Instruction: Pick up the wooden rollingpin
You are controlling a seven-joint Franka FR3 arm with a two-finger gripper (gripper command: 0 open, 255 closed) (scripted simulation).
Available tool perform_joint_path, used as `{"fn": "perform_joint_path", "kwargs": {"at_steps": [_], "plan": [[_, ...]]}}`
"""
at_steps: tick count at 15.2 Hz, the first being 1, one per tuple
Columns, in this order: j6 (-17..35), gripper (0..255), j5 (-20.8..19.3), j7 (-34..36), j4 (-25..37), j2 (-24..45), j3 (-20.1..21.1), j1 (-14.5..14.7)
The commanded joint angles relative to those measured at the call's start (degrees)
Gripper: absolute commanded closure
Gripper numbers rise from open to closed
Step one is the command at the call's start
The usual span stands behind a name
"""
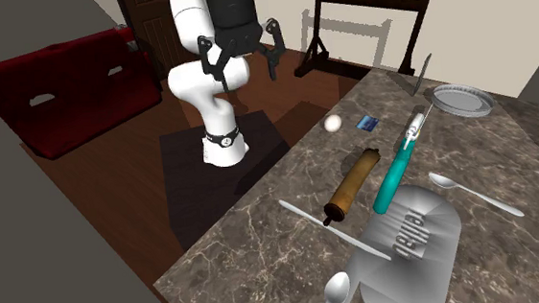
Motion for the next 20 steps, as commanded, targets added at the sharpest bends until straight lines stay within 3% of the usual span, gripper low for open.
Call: {"fn": "perform_joint_path", "kwargs": {"at_steps": [1, 12, 16, 20], "plan": [[0.0, 0, 0.0, 0.0, 0.0, 0.0, 0.0, 0.0], [12.07, 0, 2.39, 28.55, -2.35, 11.89, 18.54, -2.35], [15.88, 0, 0.76, 39.67, 0.07, 19.88, 24.9, -4.13], [18.8, 0, -3.28, 51.72, 4.09, 29.65, 30.69, -6.21]]}}
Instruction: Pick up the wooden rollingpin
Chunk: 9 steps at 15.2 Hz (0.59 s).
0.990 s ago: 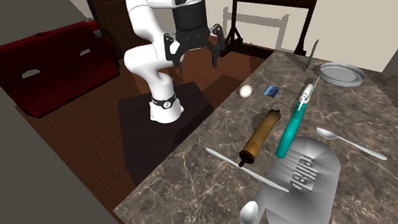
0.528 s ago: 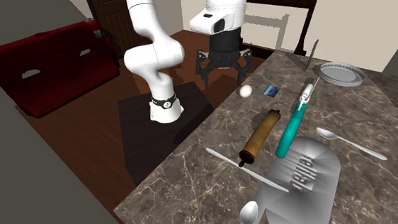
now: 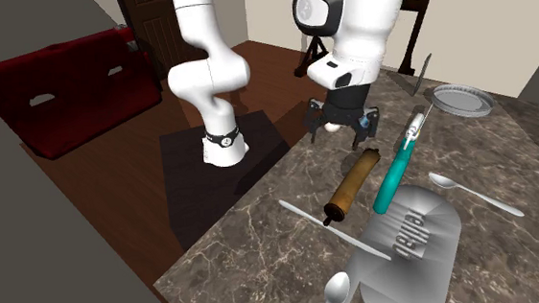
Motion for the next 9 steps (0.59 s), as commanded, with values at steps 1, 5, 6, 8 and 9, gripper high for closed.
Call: {"fn": "perform_joint_path", "kwargs": {"at_steps": [1, 5, 6, 8, 9], "plan": [[1.51, 0, -2.76, 6.75, 2.41, 5.68, 2.78, -1.04], [2.43, 0, -10.04, 19.9, 8.37, 17.51, 6.07, -1.46], [2.4, 0, -11.12, 21.67, 9.31, 19.2, 6.12, -1.15], [3.81, 0, -11.71, 22.2, 8.52, 20.01, 5.95, -0.94], [4.51, 0, -12.03, 22.48, 8.15, 20.44, 5.93, -0.89]]}}
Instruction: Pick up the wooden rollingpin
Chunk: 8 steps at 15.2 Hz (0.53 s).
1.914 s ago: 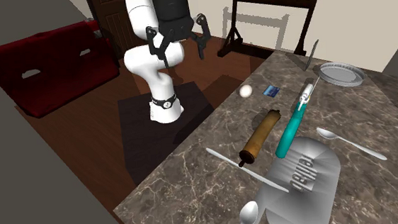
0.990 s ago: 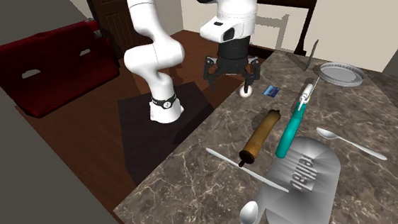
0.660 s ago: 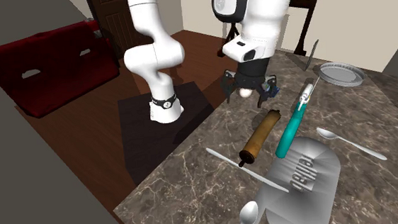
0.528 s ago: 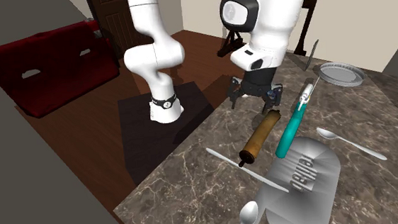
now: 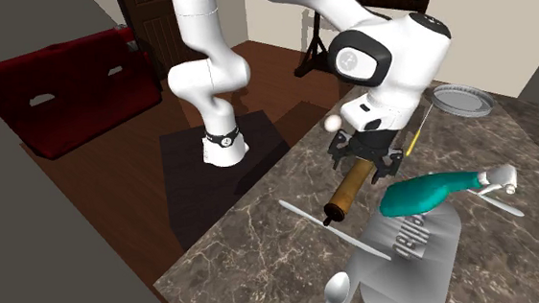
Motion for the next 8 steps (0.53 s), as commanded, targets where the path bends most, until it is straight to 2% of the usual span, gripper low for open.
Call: {"fn": "perform_joint_path", "kwargs": {"at_steps": [1, 6, 7, 8], "plan": [[1.39, 0, -0.76, 0.8, -0.64, 1.02, -0.05, 0.07], [3.84, 0, -2.06, 1.89, -1.84, 2.7, -0.18, 0.25], [3.85, 255, -2.04, 1.88, -1.86, 2.67, -0.18, 0.24], [3.83, 255, -2.03, 1.85, -1.86, 2.66, -0.18, 0.23]]}}
